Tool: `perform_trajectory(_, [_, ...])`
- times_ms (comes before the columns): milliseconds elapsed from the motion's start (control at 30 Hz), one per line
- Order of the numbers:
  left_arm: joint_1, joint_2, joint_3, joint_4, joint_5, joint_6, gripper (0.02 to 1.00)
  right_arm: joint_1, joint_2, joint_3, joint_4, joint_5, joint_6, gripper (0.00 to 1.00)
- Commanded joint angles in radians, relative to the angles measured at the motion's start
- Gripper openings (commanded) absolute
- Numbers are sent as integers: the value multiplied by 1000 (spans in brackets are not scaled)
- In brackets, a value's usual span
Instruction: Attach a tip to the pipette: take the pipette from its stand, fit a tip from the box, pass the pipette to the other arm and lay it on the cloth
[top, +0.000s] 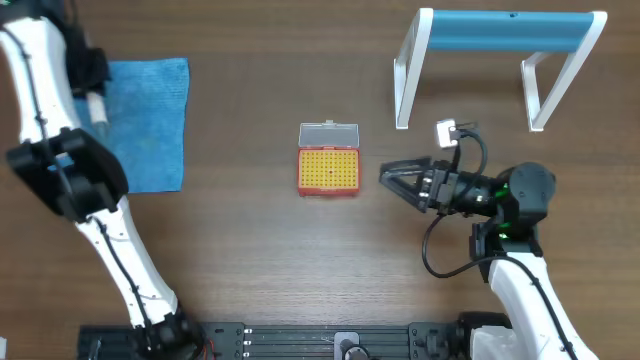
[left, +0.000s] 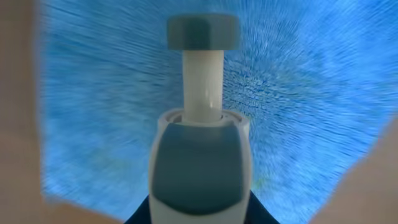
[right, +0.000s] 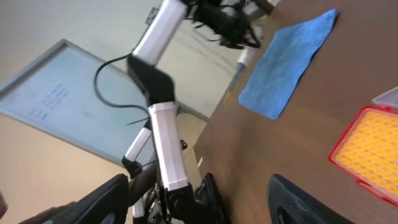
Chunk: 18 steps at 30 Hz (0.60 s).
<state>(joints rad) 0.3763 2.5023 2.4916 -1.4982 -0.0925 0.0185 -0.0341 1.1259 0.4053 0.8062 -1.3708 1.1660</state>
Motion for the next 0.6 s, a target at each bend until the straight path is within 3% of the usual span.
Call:
perform_trajectory(33, [-50, 106, 30, 46, -103, 195, 29, 94, -3, 8, -29, 139, 0, 713])
perform_trajectory(133, [-69, 106, 30, 113, -193, 282, 29, 135, -3, 8, -182, 204, -42, 713])
perform_trajectory(267, [-51, 106, 30, 155, -192, 305, 27, 169, -4, 8, -199, 256, -79, 713])
perform_trajectory(500, [15, 110, 24, 180, -69, 275, 29, 166, -4, 8, -93, 264, -126, 713])
perform_trajectory(600, [15, 125, 18, 198, 27, 269, 27, 166, -4, 8, -93, 279, -125, 715])
